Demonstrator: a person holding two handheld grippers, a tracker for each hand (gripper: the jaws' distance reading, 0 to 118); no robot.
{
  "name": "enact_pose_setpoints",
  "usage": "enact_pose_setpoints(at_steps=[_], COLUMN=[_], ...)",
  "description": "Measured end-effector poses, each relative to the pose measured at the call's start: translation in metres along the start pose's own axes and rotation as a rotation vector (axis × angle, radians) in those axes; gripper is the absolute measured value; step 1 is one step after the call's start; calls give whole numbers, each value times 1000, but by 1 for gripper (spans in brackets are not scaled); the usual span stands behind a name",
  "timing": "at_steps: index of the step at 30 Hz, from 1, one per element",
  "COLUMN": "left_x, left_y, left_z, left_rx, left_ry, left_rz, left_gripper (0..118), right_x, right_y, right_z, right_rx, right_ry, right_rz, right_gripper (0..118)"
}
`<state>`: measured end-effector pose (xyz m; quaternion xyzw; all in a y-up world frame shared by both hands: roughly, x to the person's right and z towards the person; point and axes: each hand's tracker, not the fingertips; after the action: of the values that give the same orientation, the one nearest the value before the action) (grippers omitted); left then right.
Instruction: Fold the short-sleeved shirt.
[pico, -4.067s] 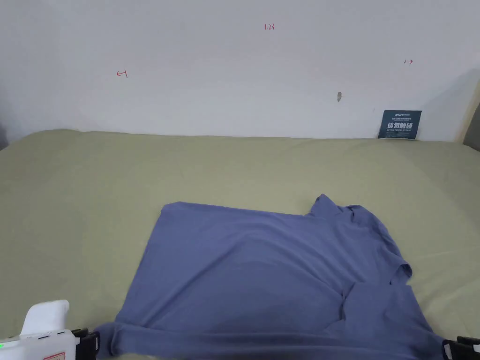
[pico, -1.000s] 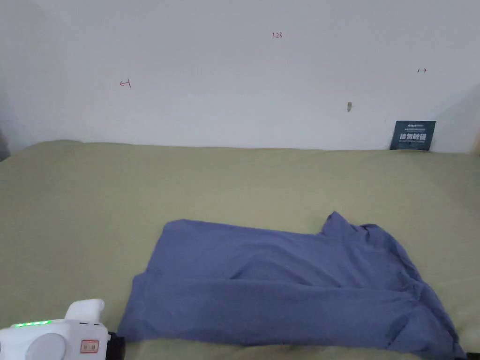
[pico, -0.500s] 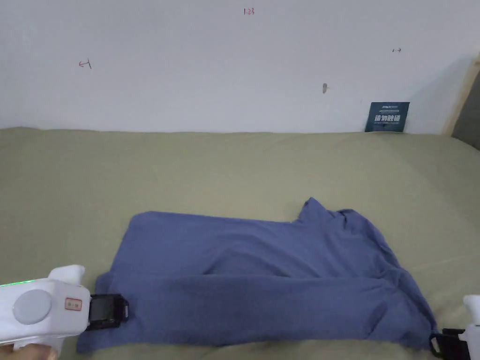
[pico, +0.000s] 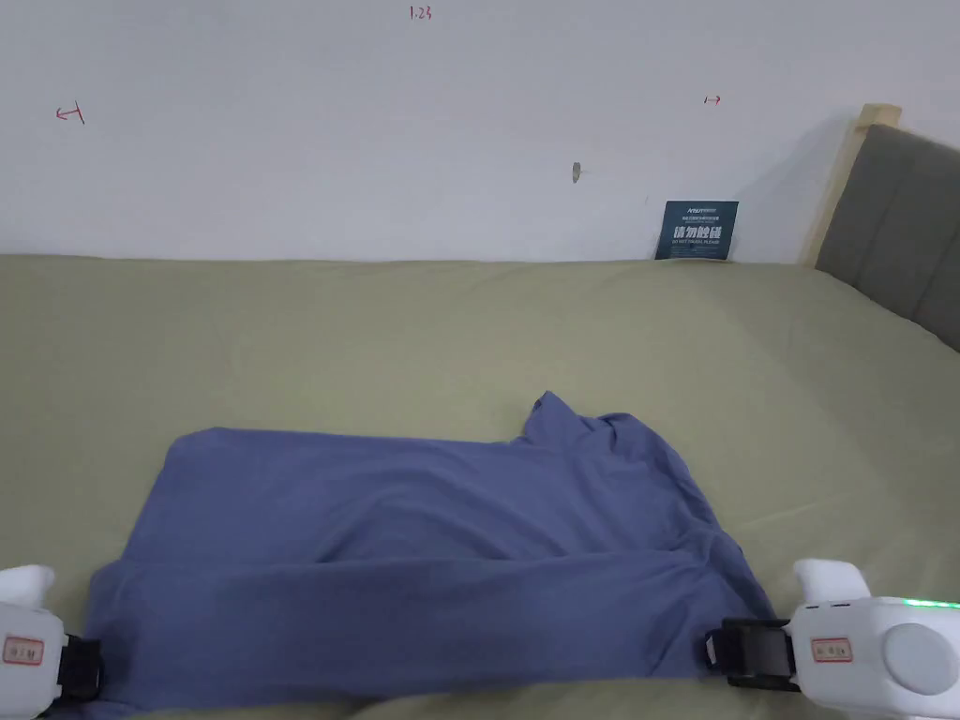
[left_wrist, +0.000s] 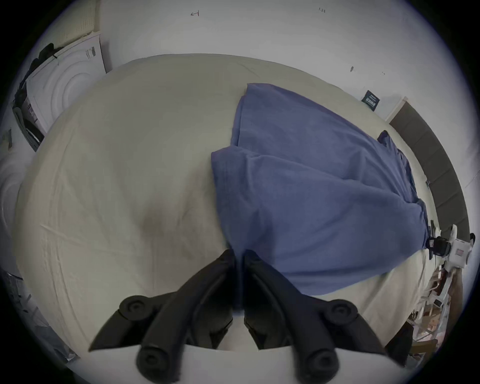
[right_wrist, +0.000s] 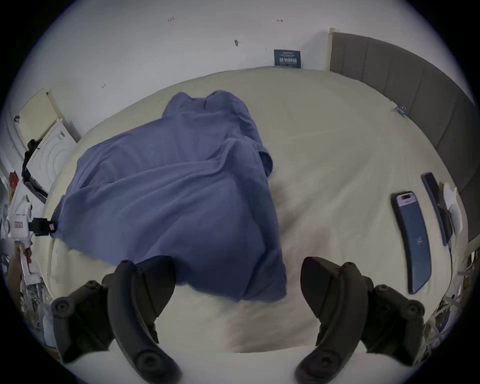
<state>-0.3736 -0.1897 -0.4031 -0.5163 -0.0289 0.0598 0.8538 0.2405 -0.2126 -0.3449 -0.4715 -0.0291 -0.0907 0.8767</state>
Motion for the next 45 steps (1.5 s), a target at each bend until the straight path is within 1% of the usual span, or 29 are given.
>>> enact_pose_setpoints(at_steps=[1,2,3,4,5,6,7,8,9,10,15,17,19,20,29,33,37,38,39,40,41,42,43,44,45], left_x=[3,3,3,1,1,1,0,0,-1,-2,-7,-9,-10,-13,-25,-32,-38,-40,-41,-43,-44,-48,-53,-57,-54], left_y=[1,1,0,-1,1,2,2,1,4,4,0,-5,-13,-19,-83,-108,-112,-111,-109,-106,-103,-97,-90,-83,-79], left_z=[-2,-2,0,3,2,4,7,10,12,16,44,54,67,74,90,81,62,60,61,64,68,73,80,89,99], left_rx=[1,0,4,6,6,8,6,3,5,11,27,27,25,25,-66,-105,-105,-89,-71,-61,-54,-67,-73,-63,-45], left_ry=[3,5,3,-3,-9,-15,-16,-22,-27,-35,-80,-86,-80,-87,-122,-140,-136,-133,-136,-138,-118,-94,-96,-107,-116], left_rz=[-1,-2,2,9,10,8,5,3,6,10,-4,-18,-44,-49,-65,-43,-21,-18,-15,-10,-6,5,14,21,30], left_gripper=[7,6,6,6,6,6,5,5,5,5,5,5,5,5,5,5,5,5,6,26,59,88,100,98,98], right_x=[0,-1,-2,-4,-3,-3,-8,-16,-17,-17,-11,-13,-12,-11,6,17,14,12,11,11,11,11,12,12,12], right_y=[1,1,2,1,3,5,6,7,8,9,7,4,-2,-6,-52,-65,-68,-68,-67,-64,-61,-57,-52,-44,-36], right_z=[-7,-11,-11,-7,-2,2,7,14,19,23,52,64,73,77,95,90,78,78,78,81,84,90,99,110,117], right_rx=[-12,-31,-43,-33,-2,-3,-10,0,9,16,25,19,1,-8,-114,-130,-128,-122,-121,-136,-159,-166,-144,-104,-73], right_ry=[-6,-9,-19,-76,24,113,23,-15,10,3,47,56,45,50,91,84,60,55,52,38,-3,-32,-32,-39,-37], right_rz=[-8,-8,1,45,62,32,50,104,148,160,124,141,184,189,167,153,146,150,154,167,187,205,208,213,204], right_gripper=[75,43,19,10,8,8,8,8,8,8,8,8,8,8,8,8,8,9,15,31,65,85,87,82,83])
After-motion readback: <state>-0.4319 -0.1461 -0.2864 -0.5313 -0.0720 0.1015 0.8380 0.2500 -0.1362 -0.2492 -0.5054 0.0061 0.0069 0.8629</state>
